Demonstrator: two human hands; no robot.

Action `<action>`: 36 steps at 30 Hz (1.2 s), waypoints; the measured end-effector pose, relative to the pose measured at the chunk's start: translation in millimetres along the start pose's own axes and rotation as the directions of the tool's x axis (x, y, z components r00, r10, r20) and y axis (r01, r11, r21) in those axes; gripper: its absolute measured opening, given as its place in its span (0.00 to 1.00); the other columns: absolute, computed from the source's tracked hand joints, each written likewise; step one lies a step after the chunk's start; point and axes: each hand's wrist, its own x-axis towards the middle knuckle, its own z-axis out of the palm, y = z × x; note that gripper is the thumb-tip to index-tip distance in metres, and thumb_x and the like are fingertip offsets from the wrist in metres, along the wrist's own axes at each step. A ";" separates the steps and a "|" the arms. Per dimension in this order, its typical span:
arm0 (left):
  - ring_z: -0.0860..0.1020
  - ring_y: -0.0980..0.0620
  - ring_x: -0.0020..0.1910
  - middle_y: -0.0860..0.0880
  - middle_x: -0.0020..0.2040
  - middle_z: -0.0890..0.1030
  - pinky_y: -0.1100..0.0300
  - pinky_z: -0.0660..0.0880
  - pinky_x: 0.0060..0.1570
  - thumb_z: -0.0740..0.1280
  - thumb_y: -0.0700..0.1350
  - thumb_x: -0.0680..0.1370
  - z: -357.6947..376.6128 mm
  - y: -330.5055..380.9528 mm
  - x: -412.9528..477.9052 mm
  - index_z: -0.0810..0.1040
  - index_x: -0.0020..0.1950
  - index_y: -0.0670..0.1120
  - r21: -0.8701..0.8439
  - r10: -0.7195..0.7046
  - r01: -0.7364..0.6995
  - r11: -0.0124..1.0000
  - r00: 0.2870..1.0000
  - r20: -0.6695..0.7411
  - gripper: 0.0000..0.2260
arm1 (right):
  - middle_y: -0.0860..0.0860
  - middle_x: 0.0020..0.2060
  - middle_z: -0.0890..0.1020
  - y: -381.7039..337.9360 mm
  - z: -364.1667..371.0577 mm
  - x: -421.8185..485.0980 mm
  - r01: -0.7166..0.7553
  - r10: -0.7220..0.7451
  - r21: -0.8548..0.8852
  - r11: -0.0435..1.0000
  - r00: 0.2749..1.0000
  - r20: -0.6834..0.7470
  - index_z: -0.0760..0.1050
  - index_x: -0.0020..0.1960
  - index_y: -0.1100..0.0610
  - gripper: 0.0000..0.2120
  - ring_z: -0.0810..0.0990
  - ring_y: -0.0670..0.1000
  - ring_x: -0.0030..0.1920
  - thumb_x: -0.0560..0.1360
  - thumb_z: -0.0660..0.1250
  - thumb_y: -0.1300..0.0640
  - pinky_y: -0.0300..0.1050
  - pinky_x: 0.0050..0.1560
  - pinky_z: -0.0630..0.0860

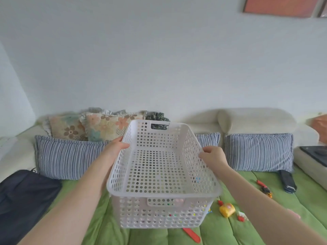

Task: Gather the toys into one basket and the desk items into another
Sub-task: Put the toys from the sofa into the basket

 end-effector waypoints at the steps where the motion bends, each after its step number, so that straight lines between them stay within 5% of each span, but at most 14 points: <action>1: 0.78 0.49 0.49 0.44 0.62 0.75 0.55 0.73 0.49 0.61 0.35 0.76 3.2 -2.1 8.5 0.68 0.69 0.42 -0.001 -0.008 0.008 1.000 1.000 -0.011 0.21 | 0.55 0.29 0.70 1.8 3.0 11.8 0.001 -0.001 -0.005 1.000 1.000 0.007 0.78 0.46 0.71 0.09 0.62 0.47 0.25 0.72 0.61 0.69 0.37 0.25 0.60; 5: 0.75 0.43 0.60 0.44 0.65 0.74 0.42 0.69 0.62 0.62 0.35 0.74 12.6 -20.7 53.8 0.67 0.71 0.46 0.000 -0.070 0.070 0.998 0.997 -0.024 0.25 | 0.56 0.33 0.75 11.5 23.0 66.1 -0.005 0.005 -0.010 1.000 0.999 0.046 0.78 0.48 0.69 0.09 0.66 0.47 0.26 0.73 0.61 0.68 0.37 0.26 0.64; 11: 0.78 0.49 0.47 0.45 0.64 0.75 0.56 0.74 0.41 0.63 0.33 0.75 23.3 -52.6 97.4 0.65 0.72 0.48 -0.051 -0.198 0.195 0.979 0.979 -0.056 0.26 | 0.63 0.37 0.78 41.8 68.9 116.7 -0.041 0.045 -0.047 0.998 0.995 0.093 0.78 0.50 0.69 0.10 0.69 0.51 0.30 0.73 0.61 0.67 0.39 0.29 0.65; 16: 0.77 0.46 0.57 0.47 0.66 0.74 0.47 0.72 0.59 0.65 0.35 0.74 23.6 -81.1 128.7 0.64 0.72 0.50 -0.044 -0.257 0.254 0.966 0.962 -0.090 0.28 | 0.59 0.42 0.81 74.4 114.3 144.8 -0.091 0.099 -0.067 0.994 0.988 0.118 0.78 0.51 0.64 0.10 0.75 0.53 0.36 0.73 0.61 0.65 0.41 0.33 0.70; 21: 0.77 0.56 0.42 0.49 0.65 0.75 0.64 0.72 0.35 0.62 0.32 0.75 25.6 -111.9 165.5 0.65 0.72 0.52 -0.010 -0.260 0.261 0.965 0.959 -0.113 0.28 | 0.54 0.45 0.79 109.9 166.2 166.0 -0.175 0.188 -0.103 0.979 0.973 0.136 0.74 0.56 0.62 0.11 0.76 0.54 0.44 0.74 0.60 0.64 0.42 0.39 0.72; 23: 0.77 0.57 0.40 0.48 0.64 0.75 0.65 0.72 0.33 0.62 0.31 0.75 24.2 -128.5 178.9 0.65 0.71 0.51 0.026 -0.243 0.250 0.968 0.959 -0.146 0.28 | 0.54 0.44 0.78 122.7 186.2 172.2 -0.216 0.231 -0.113 0.970 0.962 0.146 0.74 0.56 0.62 0.11 0.75 0.54 0.44 0.74 0.61 0.65 0.44 0.43 0.72; 27: 0.77 0.58 0.39 0.52 0.53 0.78 0.64 0.75 0.29 0.61 0.31 0.75 26.9 -163.5 200.8 0.67 0.70 0.51 0.168 -0.186 0.216 0.962 0.967 -0.176 0.26 | 0.55 0.36 0.75 153.6 225.0 184.6 -0.324 0.341 -0.123 0.938 0.925 0.167 0.75 0.51 0.66 0.09 0.71 0.53 0.35 0.72 0.60 0.66 0.43 0.35 0.68; 32: 0.77 0.57 0.41 0.51 0.56 0.76 0.61 0.75 0.35 0.59 0.31 0.76 38.2 -214.7 223.6 0.66 0.70 0.48 0.339 -0.101 0.158 0.927 0.978 -0.181 0.24 | 0.55 0.31 0.70 202.6 265.4 196.8 -0.418 0.441 -0.144 0.897 0.874 0.206 0.74 0.52 0.69 0.11 0.64 0.50 0.29 0.72 0.58 0.67 0.40 0.29 0.62; 36: 0.78 0.48 0.41 0.49 0.56 0.78 0.66 0.72 0.30 0.57 0.34 0.78 47.2 -254.9 226.3 0.69 0.68 0.46 0.469 -0.090 0.167 0.867 0.979 -0.183 0.20 | 0.54 0.30 0.70 245.3 288.1 201.8 -0.458 0.490 -0.178 0.871 0.832 0.258 0.75 0.44 0.62 0.08 0.64 0.49 0.28 0.73 0.57 0.66 0.39 0.27 0.61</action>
